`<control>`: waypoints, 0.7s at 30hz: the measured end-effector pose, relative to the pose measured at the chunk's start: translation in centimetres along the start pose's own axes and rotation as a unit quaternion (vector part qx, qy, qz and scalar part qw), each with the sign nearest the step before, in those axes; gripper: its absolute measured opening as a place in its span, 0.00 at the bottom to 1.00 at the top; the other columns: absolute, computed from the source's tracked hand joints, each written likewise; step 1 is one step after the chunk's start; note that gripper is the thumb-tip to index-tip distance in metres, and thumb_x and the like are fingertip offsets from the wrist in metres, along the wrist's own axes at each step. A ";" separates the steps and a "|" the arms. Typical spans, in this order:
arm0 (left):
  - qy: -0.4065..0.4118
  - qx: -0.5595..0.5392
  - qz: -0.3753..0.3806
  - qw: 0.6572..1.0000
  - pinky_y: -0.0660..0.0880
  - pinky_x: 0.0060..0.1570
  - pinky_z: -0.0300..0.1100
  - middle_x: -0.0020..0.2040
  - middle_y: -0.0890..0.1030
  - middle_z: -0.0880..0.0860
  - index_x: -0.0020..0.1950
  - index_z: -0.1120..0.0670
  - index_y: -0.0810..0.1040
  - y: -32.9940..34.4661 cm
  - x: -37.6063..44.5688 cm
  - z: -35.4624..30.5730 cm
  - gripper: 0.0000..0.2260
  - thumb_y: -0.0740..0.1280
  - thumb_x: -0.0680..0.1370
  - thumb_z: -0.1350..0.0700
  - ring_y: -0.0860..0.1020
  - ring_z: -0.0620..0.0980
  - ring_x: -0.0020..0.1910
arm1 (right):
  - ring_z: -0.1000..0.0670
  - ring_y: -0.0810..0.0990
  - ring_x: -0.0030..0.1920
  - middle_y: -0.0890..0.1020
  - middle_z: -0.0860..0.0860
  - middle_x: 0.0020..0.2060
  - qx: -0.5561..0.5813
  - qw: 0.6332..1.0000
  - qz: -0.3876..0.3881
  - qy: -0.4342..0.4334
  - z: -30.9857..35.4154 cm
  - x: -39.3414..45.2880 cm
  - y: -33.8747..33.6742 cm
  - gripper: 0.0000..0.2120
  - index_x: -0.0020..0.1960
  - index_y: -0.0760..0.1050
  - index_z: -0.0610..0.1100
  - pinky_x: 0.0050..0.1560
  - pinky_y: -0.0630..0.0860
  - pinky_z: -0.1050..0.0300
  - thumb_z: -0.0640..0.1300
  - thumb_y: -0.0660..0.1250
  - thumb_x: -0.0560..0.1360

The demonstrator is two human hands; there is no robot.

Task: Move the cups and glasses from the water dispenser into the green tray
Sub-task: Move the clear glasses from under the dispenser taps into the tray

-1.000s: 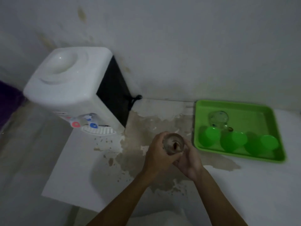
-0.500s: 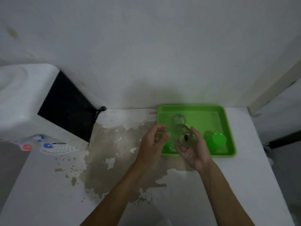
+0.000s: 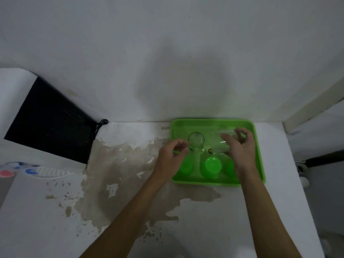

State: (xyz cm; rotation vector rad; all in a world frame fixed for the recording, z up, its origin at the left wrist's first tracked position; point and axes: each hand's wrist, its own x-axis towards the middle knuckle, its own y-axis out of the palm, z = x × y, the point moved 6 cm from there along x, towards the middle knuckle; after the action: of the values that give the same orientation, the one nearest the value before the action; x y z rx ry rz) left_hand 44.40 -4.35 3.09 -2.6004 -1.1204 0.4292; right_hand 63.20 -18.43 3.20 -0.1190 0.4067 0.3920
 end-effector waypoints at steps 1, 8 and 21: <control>0.002 0.014 0.006 1.000 0.76 0.48 0.30 0.50 0.81 0.42 0.55 0.51 0.81 0.3 0.3 0.1 0.07 0.69 0.79 0.59 0.79 0.35 0.50 | 0.45 0.78 0.59 0.76 0.49 0.58 -0.036 0.999 -0.007 -0.019 0.1 0.5 -0.1 0.25 0.60 0.72 0.50 0.53 0.81 0.44 0.43 0.78 0.68; 0.029 0.172 0.080 0.981 0.71 0.68 0.47 0.64 0.76 0.51 0.63 0.52 0.78 3.3 2.5 0.6 0.13 0.70 0.78 0.56 0.74 0.47 0.63 | 0.48 0.75 0.54 0.70 0.42 0.62 -0.269 0.958 -0.001 -0.097 -1.1 4.5 0.7 0.29 0.63 0.74 0.44 0.62 0.72 0.56 0.39 0.80 0.66; 0.015 0.293 0.139 0.946 0.65 0.74 0.57 0.80 0.60 0.51 0.75 0.51 0.70 5.8 3.8 1.9 0.25 0.70 0.78 0.53 0.64 0.55 0.76 | 0.36 0.78 0.55 0.71 0.37 0.62 -0.425 0.892 0.054 -0.143 -4.5 7.0 2.7 0.28 0.60 0.76 0.38 0.61 0.79 0.44 0.28 0.77 0.62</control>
State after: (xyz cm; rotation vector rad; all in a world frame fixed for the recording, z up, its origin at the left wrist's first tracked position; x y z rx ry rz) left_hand 50.02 -5.16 -1.38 -2.2113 -0.4994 0.6637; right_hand 66.41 -14.42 -3.88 -0.8875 -0.0790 0.6691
